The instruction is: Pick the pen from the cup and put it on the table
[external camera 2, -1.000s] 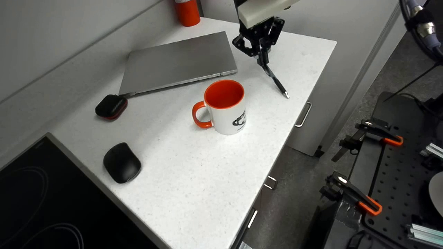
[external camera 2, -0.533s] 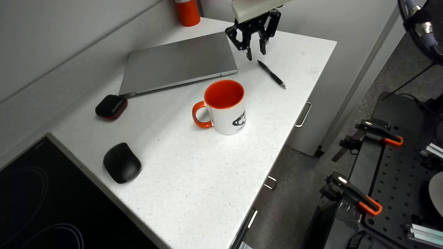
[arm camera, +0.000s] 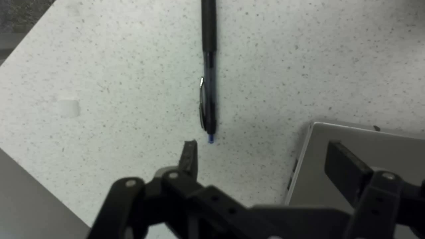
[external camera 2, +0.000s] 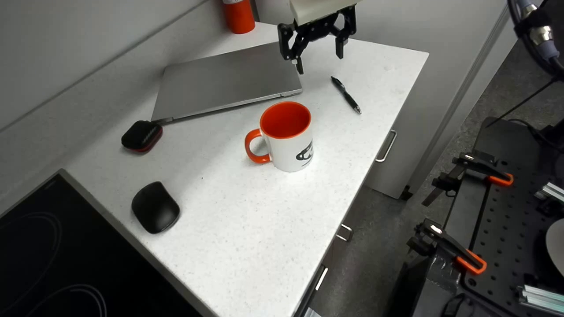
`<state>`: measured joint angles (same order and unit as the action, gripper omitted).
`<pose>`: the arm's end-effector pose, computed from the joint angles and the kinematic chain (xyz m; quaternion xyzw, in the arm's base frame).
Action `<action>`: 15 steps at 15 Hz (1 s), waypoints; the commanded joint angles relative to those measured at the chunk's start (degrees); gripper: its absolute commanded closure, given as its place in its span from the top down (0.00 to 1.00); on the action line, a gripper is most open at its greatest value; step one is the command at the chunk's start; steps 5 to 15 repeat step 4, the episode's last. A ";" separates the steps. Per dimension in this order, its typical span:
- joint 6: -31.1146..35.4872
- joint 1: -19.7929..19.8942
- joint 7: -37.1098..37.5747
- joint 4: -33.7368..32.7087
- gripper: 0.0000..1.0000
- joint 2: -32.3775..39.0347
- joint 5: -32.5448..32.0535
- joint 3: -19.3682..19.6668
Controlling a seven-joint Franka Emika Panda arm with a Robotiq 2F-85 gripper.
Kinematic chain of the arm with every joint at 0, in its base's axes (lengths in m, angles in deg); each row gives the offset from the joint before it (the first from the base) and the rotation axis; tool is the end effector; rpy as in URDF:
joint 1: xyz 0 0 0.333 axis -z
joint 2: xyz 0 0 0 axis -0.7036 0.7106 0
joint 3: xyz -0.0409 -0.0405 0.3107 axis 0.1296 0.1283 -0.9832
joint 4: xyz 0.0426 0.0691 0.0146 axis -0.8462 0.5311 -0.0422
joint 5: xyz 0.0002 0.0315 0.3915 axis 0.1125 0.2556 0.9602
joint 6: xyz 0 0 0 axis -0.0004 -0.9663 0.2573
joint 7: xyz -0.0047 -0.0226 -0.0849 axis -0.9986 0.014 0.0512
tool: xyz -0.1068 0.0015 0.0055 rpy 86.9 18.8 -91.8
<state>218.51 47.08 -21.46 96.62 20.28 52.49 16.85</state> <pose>0.5569 -0.0585 0.3230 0.9486 -0.3135 0.0047 0.0436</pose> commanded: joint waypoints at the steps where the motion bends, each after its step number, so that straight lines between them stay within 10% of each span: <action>1: -0.06 -0.80 -0.71 -0.06 1.00 -0.17 0.86 0.69; 15: -0.05 -0.82 -1.00 -0.06 1.00 -0.32 1.26 0.65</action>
